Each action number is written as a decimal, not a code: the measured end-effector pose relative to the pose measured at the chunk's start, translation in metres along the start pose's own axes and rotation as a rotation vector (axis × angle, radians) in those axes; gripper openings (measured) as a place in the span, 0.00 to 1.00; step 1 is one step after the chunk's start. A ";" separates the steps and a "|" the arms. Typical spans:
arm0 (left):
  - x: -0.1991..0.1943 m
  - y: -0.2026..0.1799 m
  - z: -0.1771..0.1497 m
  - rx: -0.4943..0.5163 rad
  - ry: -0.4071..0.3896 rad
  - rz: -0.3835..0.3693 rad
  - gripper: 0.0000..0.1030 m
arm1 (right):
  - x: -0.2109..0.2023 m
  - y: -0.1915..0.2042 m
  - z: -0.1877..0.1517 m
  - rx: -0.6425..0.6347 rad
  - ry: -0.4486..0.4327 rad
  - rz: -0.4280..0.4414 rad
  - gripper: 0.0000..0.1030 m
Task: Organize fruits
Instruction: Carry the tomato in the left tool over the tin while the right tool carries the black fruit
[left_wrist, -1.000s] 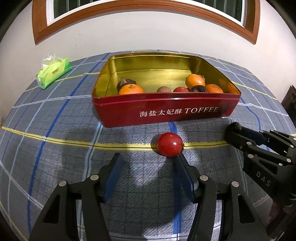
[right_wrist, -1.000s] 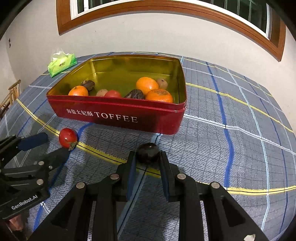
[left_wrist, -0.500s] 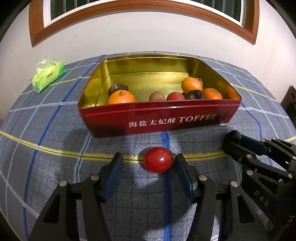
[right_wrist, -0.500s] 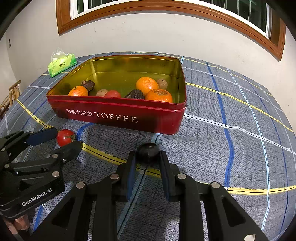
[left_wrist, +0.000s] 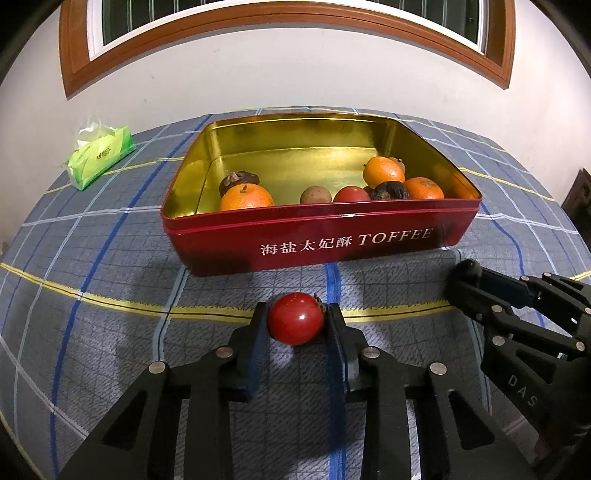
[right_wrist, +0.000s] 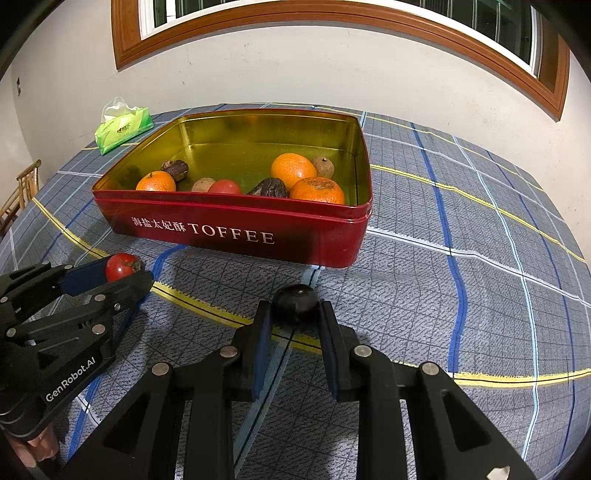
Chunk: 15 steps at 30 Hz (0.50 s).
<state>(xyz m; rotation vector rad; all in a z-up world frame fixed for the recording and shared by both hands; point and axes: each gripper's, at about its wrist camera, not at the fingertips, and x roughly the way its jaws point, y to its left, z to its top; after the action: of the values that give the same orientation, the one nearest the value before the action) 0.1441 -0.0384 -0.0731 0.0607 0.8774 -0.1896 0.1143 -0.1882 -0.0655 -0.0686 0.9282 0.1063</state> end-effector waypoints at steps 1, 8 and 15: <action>-0.001 0.001 0.000 0.001 -0.001 0.005 0.31 | 0.000 0.000 0.000 0.000 0.000 0.000 0.23; -0.003 0.005 -0.003 -0.008 -0.004 0.020 0.31 | 0.000 0.000 0.000 0.000 0.000 0.000 0.23; -0.005 0.007 -0.005 -0.024 -0.009 0.031 0.31 | 0.000 0.000 0.000 0.000 0.000 0.000 0.23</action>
<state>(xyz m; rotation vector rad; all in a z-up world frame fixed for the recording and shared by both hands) 0.1388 -0.0299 -0.0727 0.0512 0.8694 -0.1507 0.1145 -0.1886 -0.0654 -0.0683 0.9283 0.1065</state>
